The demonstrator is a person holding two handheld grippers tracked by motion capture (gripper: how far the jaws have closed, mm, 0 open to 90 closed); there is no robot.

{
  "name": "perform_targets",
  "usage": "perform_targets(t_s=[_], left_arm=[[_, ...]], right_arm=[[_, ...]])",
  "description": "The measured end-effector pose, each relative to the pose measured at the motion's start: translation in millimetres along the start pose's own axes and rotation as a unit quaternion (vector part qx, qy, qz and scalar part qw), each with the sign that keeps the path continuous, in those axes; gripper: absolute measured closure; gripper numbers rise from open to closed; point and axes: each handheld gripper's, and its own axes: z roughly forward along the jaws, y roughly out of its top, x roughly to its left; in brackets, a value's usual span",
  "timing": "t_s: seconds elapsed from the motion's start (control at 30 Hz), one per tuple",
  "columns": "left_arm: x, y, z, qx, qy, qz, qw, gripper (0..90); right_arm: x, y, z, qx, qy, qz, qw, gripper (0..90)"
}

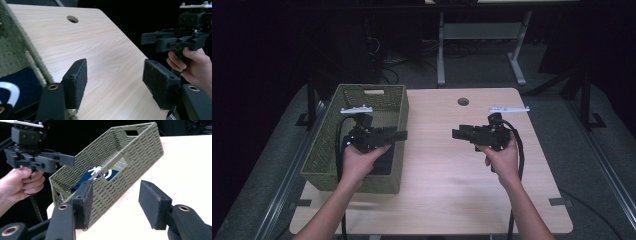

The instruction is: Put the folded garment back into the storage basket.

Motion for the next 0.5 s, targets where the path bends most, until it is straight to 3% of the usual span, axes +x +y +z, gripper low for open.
perform_targets(t_s=[0.5], left_arm=[[-24.7,-4.3,23.7,0.007,-0.026,0.018,0.9995,34.3]], right_arm=[[-15.8,-18.5,-43.2,-0.017,-0.040,0.012,0.9990,43.8]])
